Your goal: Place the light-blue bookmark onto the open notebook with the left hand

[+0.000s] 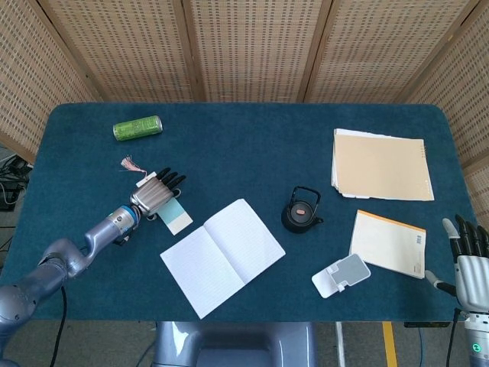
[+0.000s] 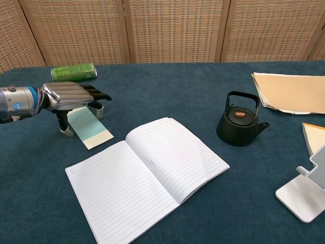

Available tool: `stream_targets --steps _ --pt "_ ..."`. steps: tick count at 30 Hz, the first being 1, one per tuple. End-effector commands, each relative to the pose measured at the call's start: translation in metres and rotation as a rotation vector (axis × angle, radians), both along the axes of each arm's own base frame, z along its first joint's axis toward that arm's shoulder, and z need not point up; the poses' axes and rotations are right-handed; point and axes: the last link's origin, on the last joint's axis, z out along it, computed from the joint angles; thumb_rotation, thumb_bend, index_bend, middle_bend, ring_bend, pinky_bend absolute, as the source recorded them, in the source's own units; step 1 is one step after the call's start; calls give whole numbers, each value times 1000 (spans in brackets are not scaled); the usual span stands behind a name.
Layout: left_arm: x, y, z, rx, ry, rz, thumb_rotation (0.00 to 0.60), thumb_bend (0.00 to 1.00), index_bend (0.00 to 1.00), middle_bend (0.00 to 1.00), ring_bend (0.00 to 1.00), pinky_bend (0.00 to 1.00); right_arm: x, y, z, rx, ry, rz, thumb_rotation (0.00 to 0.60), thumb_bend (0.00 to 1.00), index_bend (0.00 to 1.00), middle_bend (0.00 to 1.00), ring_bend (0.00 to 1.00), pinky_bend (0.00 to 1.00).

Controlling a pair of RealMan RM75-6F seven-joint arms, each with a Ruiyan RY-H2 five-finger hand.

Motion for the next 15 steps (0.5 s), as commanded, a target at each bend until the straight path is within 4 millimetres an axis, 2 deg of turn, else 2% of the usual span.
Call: stream_targets --steps 1,5,10,15 --pt "-1 0 1 1 0 1 600 198 566 0 0 0 0 0 0 2 0 0 600 108 48 0 0 0" --pt "-1 -1 1 1 -2 1 600 289 585 0 0 0 1 0 -1 3 1 2 600 108 48 0 0 0" --pt "-1 -2 2 -1 -6 0 600 302 605 0 0 0 1 0 -1 5 1 5 600 108 48 0 0 0" --pt "-1 -3 2 0 -14 -2 600 358 644 0 0 0 1 0 -1 4 0 5 600 108 48 0 0 0"
